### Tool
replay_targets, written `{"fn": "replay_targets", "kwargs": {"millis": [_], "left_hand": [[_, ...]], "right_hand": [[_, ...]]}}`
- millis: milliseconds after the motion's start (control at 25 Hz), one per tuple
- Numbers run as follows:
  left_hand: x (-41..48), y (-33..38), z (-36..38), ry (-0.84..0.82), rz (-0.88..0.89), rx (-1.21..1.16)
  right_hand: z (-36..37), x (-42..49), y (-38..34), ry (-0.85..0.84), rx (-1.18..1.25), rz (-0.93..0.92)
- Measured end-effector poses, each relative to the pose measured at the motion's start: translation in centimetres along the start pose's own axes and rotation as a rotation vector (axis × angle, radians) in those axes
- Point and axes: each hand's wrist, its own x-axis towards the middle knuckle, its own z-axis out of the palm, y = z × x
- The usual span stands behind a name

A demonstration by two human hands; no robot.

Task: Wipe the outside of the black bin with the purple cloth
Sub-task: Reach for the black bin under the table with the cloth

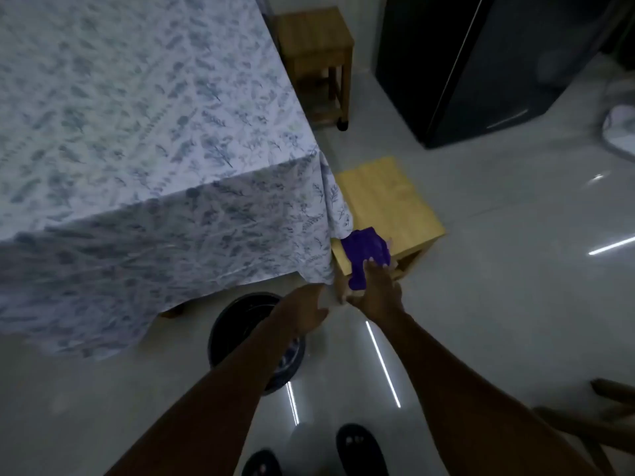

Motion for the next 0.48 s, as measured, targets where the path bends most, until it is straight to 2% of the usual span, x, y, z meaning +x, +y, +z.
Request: {"fn": "replay_targets", "kwargs": {"millis": [160, 480], "left_hand": [[4.9, -3.0, 2.8, 0.062, -0.012, 0.042], [7.5, -8.9, 8.7, 0.146, 0.007, 0.043]], "right_hand": [[3.1, 6.0, 1.9, 0.288, -0.094, 0.011], [7.6, 8.4, 4.2, 0.568, -0.05, -0.127]]}}
